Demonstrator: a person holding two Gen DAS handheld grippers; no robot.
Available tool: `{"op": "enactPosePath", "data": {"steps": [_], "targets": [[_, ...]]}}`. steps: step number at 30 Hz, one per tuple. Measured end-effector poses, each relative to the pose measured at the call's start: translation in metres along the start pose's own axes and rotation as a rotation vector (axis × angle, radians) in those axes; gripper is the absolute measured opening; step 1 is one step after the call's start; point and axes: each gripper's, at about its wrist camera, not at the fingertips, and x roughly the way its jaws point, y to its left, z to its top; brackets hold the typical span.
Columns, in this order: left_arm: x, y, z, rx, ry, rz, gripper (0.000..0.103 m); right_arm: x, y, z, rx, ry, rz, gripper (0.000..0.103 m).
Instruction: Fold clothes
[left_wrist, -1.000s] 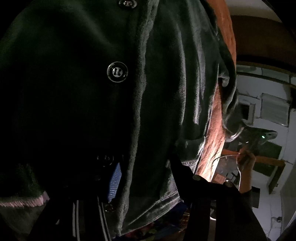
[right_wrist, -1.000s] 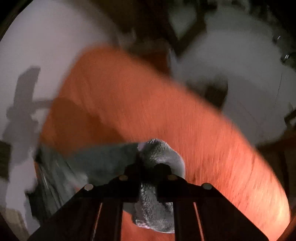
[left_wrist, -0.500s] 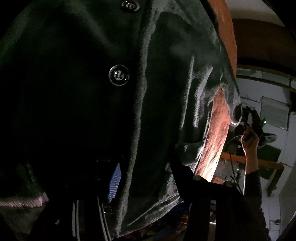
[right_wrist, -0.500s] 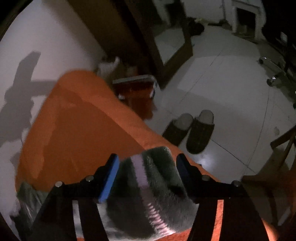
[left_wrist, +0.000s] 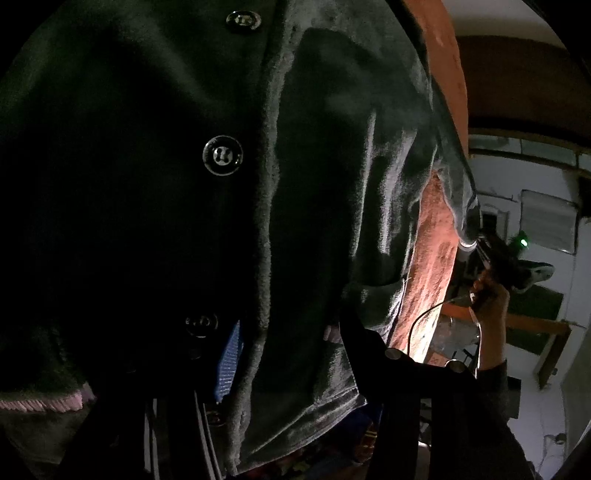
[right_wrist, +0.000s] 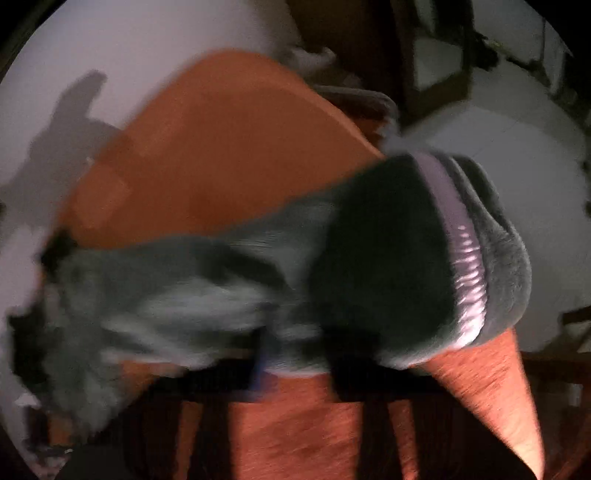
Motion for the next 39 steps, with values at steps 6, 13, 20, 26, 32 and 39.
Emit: {"op": "enactPosePath", "data": {"steps": [6, 13, 20, 26, 32, 39], "targets": [[-0.003, 0.006, -0.005, -0.021, 0.008, 0.004, 0.053, -0.025, -0.067, 0.02, 0.175, -0.113, -0.181, 0.001], [0.001, 0.015, -0.003, -0.052, 0.013, -0.004, 0.053, -0.063, -0.107, -0.052, 0.463, -0.11, 0.164, 0.059], [0.003, 0.007, -0.005, -0.026, 0.026, 0.001, 0.053, -0.036, -0.114, -0.091, 0.627, -0.145, 0.304, 0.061], [-0.001, 0.015, -0.01, -0.057, 0.021, -0.013, 0.053, -0.032, -0.114, -0.054, 0.624, -0.247, 0.25, 0.01], [-0.003, 0.016, -0.011, -0.057, 0.019, -0.02, 0.053, -0.092, -0.08, -0.055, 0.525, -0.439, 0.159, 0.01], [-0.004, 0.013, -0.012, -0.043, 0.022, -0.028, 0.053, -0.035, -0.129, -0.09, 0.797, -0.121, 0.174, 0.024]]}}
